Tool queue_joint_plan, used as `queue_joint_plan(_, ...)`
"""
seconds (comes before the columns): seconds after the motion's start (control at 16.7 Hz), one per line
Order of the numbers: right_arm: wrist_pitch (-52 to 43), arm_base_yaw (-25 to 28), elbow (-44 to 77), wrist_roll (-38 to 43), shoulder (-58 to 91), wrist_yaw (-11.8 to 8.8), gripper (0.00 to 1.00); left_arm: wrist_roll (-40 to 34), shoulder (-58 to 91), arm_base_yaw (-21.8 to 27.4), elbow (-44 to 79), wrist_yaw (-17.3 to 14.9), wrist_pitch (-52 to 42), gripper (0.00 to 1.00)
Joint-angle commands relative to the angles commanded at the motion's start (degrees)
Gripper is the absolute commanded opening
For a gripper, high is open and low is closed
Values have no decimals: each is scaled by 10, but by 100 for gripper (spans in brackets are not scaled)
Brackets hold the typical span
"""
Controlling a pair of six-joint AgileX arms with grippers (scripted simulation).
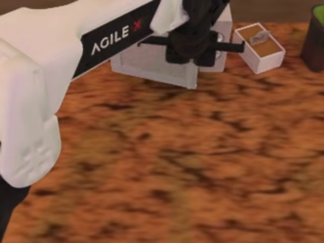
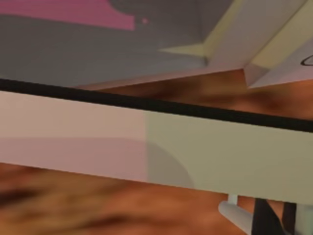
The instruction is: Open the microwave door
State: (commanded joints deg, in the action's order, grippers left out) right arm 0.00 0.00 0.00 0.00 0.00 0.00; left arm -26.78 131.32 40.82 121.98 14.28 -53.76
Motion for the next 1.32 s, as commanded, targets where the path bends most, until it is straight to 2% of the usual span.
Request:
queue_joint_plan(0.48, 0, 0, 0, 0, 0, 0, 100, 56, -62, -10, -100, -24, 52, 0)
queue_joint_plan(1.32, 0, 0, 0, 0, 0, 0, 100, 58, -63, -10, -104, -25, 54, 0)
